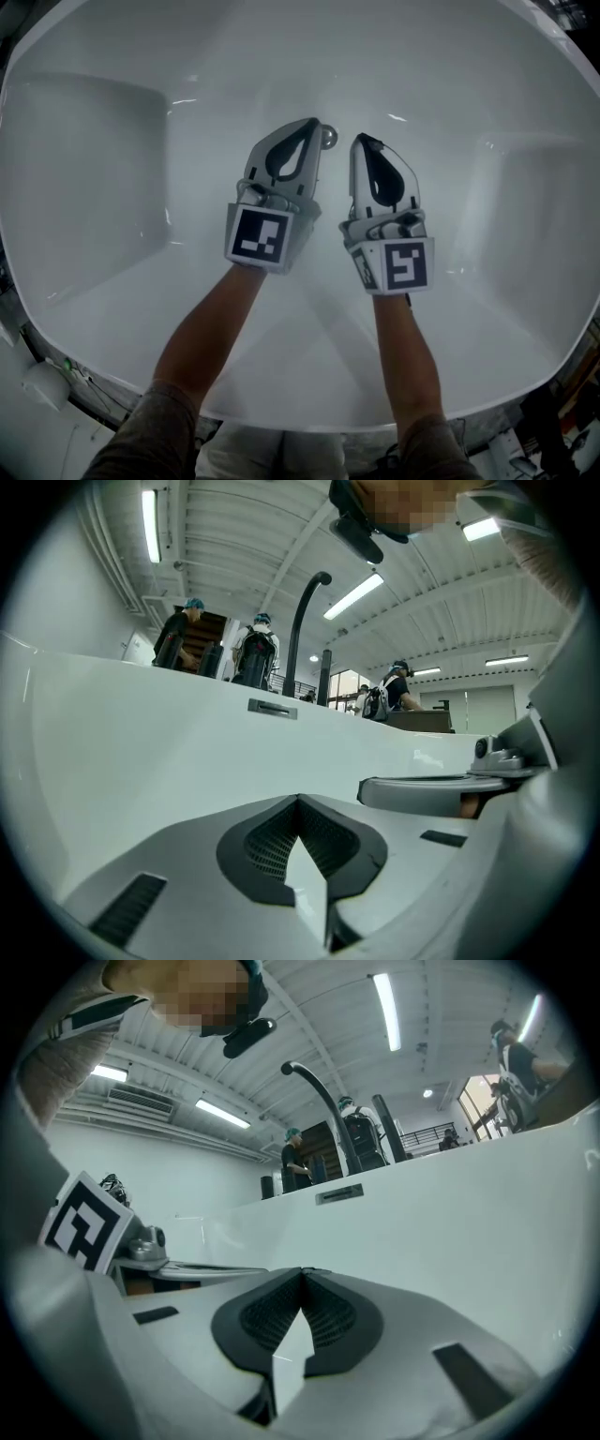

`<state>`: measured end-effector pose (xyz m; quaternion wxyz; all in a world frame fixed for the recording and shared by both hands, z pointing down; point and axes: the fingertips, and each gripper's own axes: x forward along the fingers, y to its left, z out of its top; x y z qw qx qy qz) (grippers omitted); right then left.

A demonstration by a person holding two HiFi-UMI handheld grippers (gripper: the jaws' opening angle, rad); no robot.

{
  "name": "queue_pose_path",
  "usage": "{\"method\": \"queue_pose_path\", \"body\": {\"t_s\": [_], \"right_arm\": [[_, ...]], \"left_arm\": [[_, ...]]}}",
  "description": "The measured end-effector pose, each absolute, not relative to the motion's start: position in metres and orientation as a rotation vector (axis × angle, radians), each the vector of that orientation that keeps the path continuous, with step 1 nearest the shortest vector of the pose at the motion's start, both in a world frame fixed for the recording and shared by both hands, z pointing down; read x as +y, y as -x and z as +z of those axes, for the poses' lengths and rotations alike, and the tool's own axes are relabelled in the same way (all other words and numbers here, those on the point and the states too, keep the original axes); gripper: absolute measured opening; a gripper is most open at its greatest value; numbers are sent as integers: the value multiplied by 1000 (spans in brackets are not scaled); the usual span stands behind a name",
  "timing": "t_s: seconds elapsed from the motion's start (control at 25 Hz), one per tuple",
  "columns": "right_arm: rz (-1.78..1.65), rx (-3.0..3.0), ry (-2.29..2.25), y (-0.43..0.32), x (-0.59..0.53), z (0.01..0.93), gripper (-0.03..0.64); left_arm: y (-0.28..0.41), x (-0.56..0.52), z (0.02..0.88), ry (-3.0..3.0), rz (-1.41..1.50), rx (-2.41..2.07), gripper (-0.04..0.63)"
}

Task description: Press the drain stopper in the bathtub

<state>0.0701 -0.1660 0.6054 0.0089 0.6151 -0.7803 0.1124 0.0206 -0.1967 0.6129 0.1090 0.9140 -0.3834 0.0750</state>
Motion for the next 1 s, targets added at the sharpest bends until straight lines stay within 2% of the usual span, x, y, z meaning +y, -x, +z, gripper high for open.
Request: {"method": "queue_pose_path", "body": {"t_s": [0.64,1.0], "right_arm": [[440,-2386,-1932,-84,-158,661,3],[515,-2369,-1933,-85,-157,683,3]], "left_arm": [[-39,-233,785,-2346,598,-1025,0],[-46,-219,867,-2166,808,-921,0]]}}
